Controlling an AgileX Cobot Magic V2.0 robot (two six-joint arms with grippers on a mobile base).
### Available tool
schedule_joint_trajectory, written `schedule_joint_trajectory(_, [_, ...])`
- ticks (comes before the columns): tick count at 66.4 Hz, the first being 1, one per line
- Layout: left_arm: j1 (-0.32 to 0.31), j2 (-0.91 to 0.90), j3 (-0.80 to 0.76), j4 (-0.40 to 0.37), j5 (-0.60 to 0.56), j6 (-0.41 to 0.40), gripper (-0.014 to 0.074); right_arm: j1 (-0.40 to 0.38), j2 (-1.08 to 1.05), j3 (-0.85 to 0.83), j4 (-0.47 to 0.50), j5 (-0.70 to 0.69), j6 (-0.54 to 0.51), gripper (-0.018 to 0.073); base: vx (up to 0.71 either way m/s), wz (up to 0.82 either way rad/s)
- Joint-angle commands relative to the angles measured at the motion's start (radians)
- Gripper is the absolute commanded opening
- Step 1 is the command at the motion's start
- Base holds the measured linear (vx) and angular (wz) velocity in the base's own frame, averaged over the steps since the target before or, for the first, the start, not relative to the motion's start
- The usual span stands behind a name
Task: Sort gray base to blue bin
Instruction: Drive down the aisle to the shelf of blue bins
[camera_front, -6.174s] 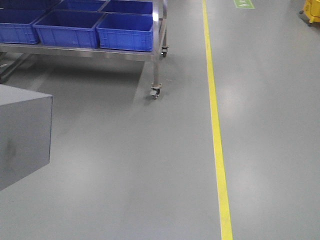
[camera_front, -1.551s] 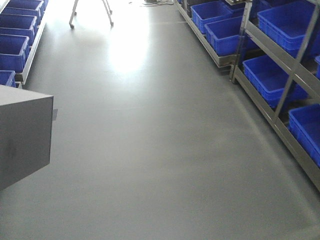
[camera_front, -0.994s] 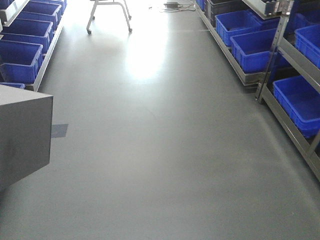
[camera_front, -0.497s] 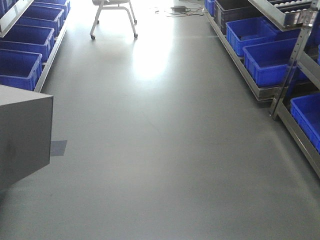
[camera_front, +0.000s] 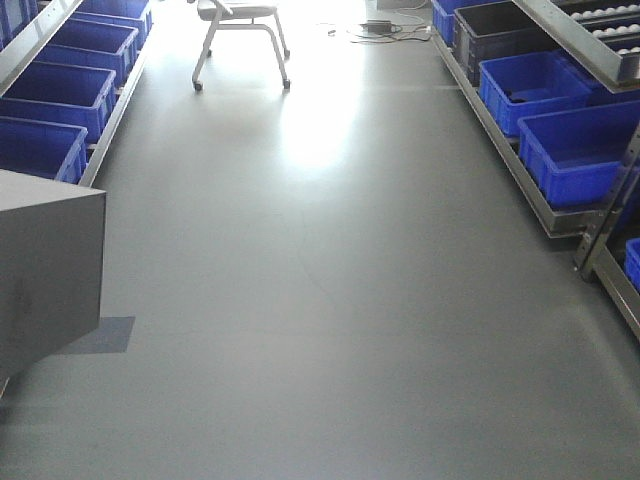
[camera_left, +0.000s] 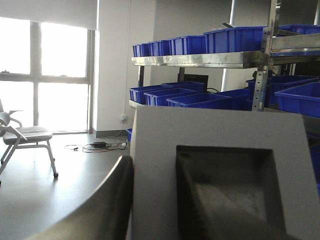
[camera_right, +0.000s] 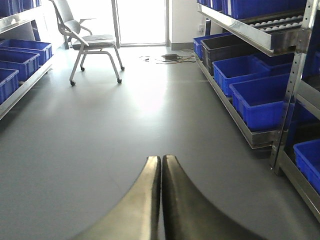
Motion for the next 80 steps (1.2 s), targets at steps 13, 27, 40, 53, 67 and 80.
schedule_joint_trajectory(13, [-0.005,0.008,-0.028,-0.012,-0.104,-0.012,-0.0006,-0.003,0.018,0.001,-0.005,-0.072,-0.012,-0.0005,0.34,0.08])
schedule_joint_trajectory(27, [-0.005,0.008,-0.028,-0.012,-0.104,-0.012,-0.0006,-0.003,0.018,0.001,-0.005,-0.072,-0.012,-0.0005,0.31,0.09])
schedule_joint_trajectory(40, [-0.005,0.008,-0.028,-0.012,-0.104,-0.012,-0.0006,-0.003,0.018,0.001,-0.005,-0.072,-0.012,-0.0005,0.28,0.15])
schedule_joint_trajectory(53, [-0.005,0.008,-0.028,-0.012,-0.104,-0.012,-0.0006,-0.003,0.018,0.001,-0.005,-0.072,-0.012,-0.0005,0.25,0.34])
schedule_joint_trajectory(67, [-0.005,0.008,-0.028,-0.012,-0.104,-0.012,-0.0006,-0.003,0.018,0.001,-0.005,-0.072,-0.012,-0.0005,0.24,0.56])
schedule_joint_trajectory(80, [-0.005,0.008,-0.028,-0.012,-0.104,-0.012,-0.0006,-0.003,0.018,0.001,-0.005,-0.072,-0.012,-0.0005,0.21,0.72])
